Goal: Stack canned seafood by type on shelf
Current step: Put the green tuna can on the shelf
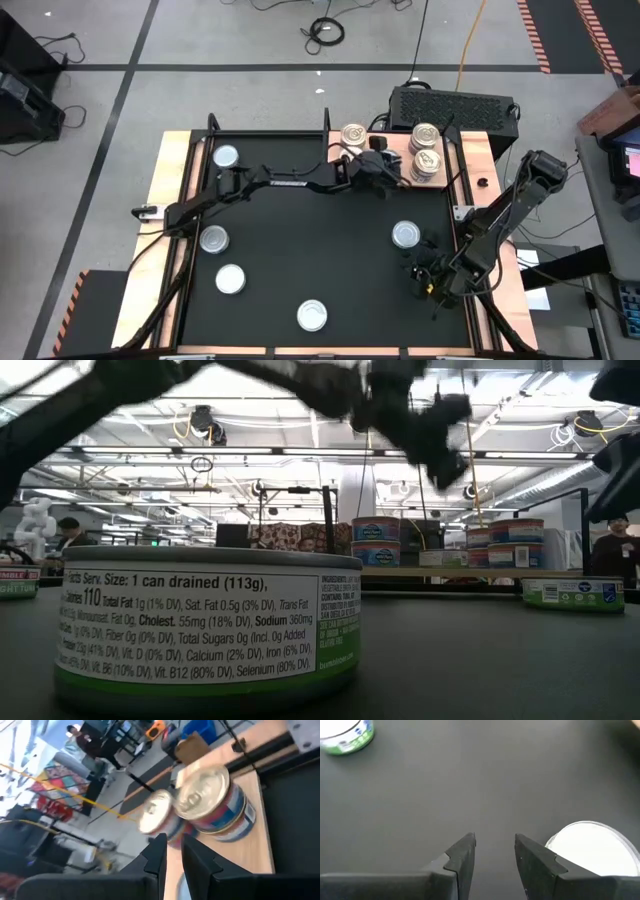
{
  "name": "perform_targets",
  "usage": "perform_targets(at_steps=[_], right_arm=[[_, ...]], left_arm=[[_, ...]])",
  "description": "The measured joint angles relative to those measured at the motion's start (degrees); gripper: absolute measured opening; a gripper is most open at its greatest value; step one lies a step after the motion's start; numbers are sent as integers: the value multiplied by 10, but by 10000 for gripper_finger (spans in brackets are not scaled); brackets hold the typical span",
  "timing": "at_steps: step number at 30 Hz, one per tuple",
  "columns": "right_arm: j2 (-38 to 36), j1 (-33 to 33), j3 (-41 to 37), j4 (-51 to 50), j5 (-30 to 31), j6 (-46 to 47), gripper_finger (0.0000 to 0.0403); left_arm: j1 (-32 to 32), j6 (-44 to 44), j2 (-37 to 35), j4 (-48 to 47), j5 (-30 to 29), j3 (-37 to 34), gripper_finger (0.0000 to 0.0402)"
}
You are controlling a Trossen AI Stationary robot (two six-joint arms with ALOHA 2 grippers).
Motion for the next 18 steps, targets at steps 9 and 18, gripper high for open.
perform_targets(at_steps=[9,18], right_arm=[[-66,-105,83,-70,-4,-169,126],[-106,-345,225,-190,-28,-422,53]], left_arm=[[-44,-141,-199,-361,-21,2,52],[-81,-354,-442,-441,-87,-274,5]])
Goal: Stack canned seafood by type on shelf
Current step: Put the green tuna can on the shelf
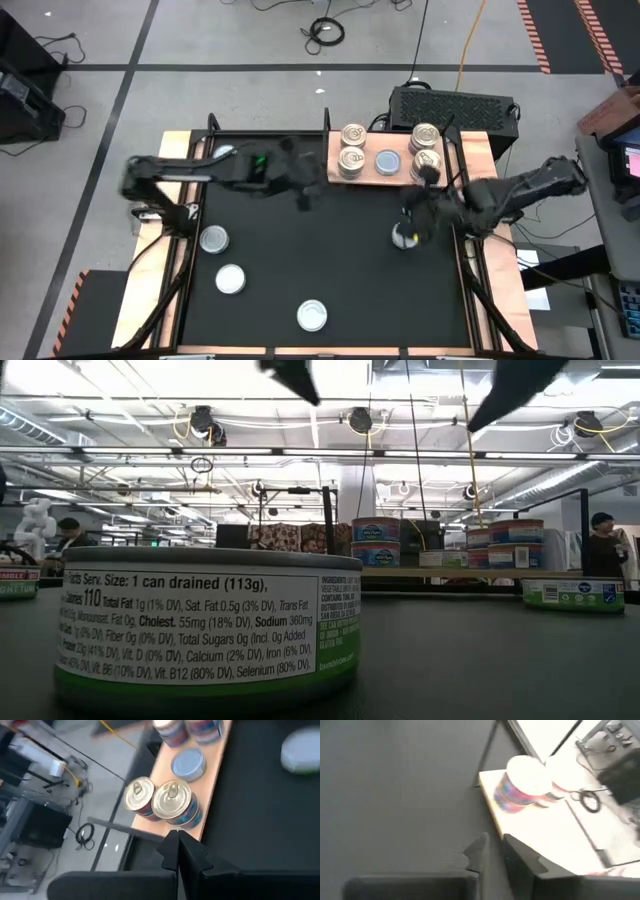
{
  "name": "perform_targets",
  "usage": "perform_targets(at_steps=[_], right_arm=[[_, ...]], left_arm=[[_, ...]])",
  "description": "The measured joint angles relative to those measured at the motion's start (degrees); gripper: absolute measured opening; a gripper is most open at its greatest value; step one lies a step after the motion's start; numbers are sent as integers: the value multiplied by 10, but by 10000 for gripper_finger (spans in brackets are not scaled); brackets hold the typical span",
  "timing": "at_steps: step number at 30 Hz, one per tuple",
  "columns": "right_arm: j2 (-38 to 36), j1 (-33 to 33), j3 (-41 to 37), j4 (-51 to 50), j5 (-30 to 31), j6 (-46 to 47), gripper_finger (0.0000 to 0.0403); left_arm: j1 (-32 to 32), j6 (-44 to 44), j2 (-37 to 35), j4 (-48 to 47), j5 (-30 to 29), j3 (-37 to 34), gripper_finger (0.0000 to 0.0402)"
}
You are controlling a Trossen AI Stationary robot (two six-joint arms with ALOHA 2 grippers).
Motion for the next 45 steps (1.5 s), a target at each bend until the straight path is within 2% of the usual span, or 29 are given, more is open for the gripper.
perform_targets(at_steps=[3,6,9,11,12,16,18,24,32,35,45], right_arm=[[6,-102,27,7,-51,-123,11],[24,-223,32,27,-92,-197,4],[58,-346,32,37,-194,-237,1],[91,-411,32,48,-247,-250,1],[108,-438,32,48,-261,-255,1],[182,-513,31,48,-326,-277,0],[216,-527,31,50,-351,-279,0],[287,-536,35,68,-350,-275,0],[314,-536,54,95,-342,-265,0],[322,-537,61,98,-317,-262,0],[346,-570,63,112,-296,-268,0]], left_arm=[[-29,-39,-102,179,-41,-193,6],[-55,-55,-166,473,-43,-401,6],[-76,-56,-174,800,-11,-575,6],[-82,-63,-152,999,-6,-653,6],[-82,-71,-137,1070,-6,-683,6],[-77,-64,-104,1231,-5,-743,6],[-70,-45,-105,1253,-2,-745,6],[-51,-22,-104,1216,36,-731,6],[-43,-25,-104,1184,41,-726,6],[-43,-25,-104,1183,41,-726,6],[-43,-25,-104,1183,47,-726,6]])
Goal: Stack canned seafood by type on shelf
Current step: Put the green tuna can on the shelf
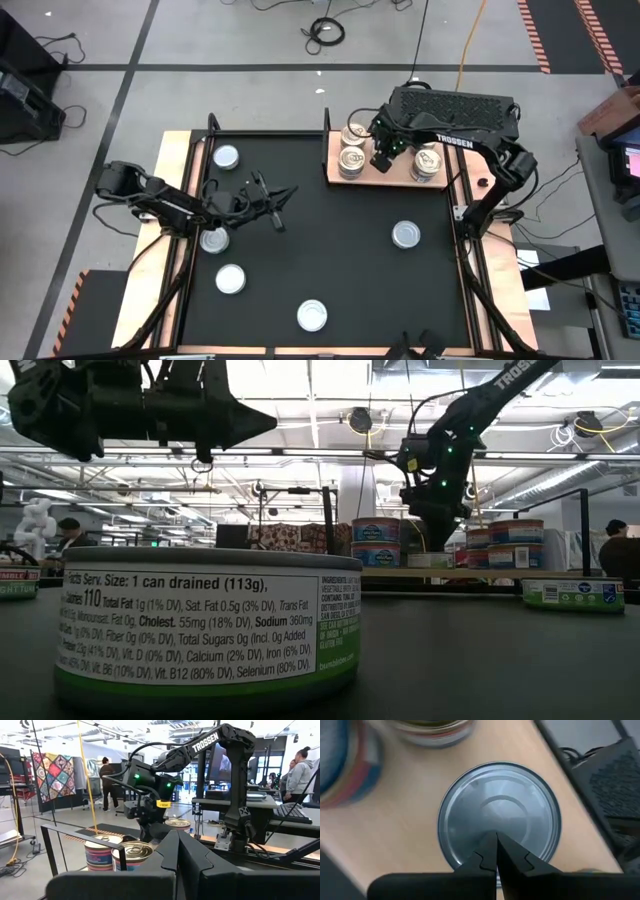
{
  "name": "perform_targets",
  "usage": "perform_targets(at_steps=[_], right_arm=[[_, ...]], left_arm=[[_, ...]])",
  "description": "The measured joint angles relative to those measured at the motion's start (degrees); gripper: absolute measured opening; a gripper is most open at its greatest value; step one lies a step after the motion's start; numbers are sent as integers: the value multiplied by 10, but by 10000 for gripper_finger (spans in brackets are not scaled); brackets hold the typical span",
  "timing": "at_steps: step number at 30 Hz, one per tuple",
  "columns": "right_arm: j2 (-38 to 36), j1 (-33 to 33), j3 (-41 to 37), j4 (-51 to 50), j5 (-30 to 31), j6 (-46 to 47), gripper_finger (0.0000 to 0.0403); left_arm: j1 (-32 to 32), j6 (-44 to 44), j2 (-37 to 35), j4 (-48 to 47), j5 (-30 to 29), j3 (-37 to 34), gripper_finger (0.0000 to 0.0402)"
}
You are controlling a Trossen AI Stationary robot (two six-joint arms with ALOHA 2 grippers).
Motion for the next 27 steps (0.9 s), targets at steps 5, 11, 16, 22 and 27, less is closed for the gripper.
perform_targets(at_steps=[5,11,16,22,27], right_arm=[[-3,-18,-1,22,0,-2,0],[-2,-21,-1,26,-4,-4,0],[-12,-21,-3,33,-5,-5,0],[-78,-17,-5,24,-9,-4,0],[-155,3,-5,0,-34,-1,0]], left_arm=[[0,0,0,0,0,0,6],[0,0,0,0,0,0,6],[0,0,0,0,0,0,6],[0,0,0,5,1,0,6],[0,1,0,10,19,1,6]])
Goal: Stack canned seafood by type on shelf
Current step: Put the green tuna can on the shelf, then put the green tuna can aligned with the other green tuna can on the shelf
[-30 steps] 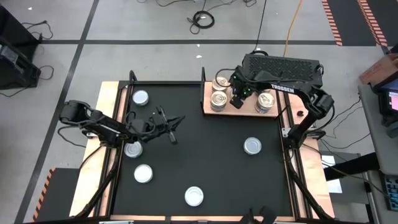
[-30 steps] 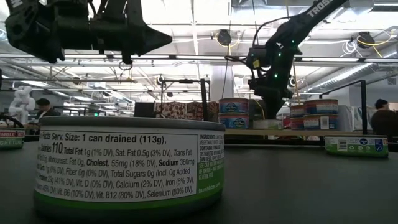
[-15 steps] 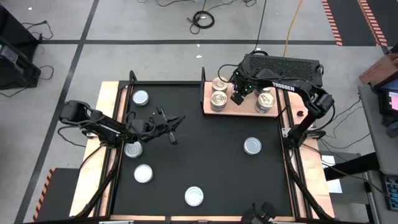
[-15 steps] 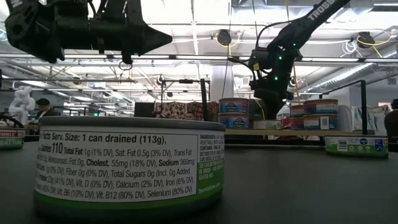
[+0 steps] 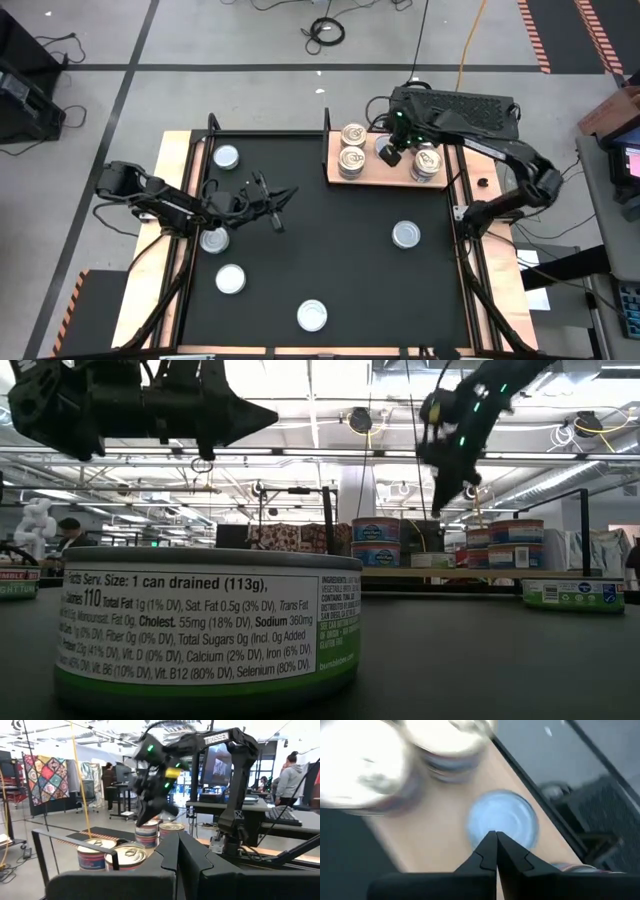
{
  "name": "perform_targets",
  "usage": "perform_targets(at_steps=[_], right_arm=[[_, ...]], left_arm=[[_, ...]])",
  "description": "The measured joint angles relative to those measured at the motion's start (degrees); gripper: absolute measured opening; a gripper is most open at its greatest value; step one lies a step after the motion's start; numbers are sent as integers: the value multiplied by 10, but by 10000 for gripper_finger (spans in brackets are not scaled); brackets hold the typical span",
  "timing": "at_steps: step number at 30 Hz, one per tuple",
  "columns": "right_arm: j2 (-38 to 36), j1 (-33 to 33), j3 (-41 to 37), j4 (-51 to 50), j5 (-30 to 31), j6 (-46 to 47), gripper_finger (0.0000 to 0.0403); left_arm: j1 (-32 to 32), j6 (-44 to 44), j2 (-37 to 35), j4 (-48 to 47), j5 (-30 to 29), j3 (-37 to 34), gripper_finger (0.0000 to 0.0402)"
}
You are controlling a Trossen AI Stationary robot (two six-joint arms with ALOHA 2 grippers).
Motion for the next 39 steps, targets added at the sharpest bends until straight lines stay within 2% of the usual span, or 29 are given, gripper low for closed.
perform_targets(at_steps=[4,9,13,17,20,22,26,30,35,39], right_arm=[[-73,52,1,-15,-5,12,0],[-154,178,1,-46,-5,60,0],[-197,317,-21,-29,3,126,0],[-204,463,-58,11,61,189,0],[-193,563,-91,59,125,227,0],[-178,624,-116,103,158,247,0],[-129,713,-148,211,200,257,0],[-62,770,-151,294,226,259,0],[3,812,-151,347,227,261,0],[31,829,-151,347,228,281,0]], left_arm=[[0,0,0,-1,26,12,6],[-4,0,0,-44,126,50,6],[-29,0,0,-191,165,124,6],[-72,0,1,-450,165,239,6],[-115,-5,16,-630,156,320,6],[-146,-15,34,-691,136,358,6],[-194,-16,83,-710,124,404,6],[-229,-39,131,-731,122,438,6],[-265,-100,188,-781,151,501,6],[-302,-87,240,-812,147,574,6]])
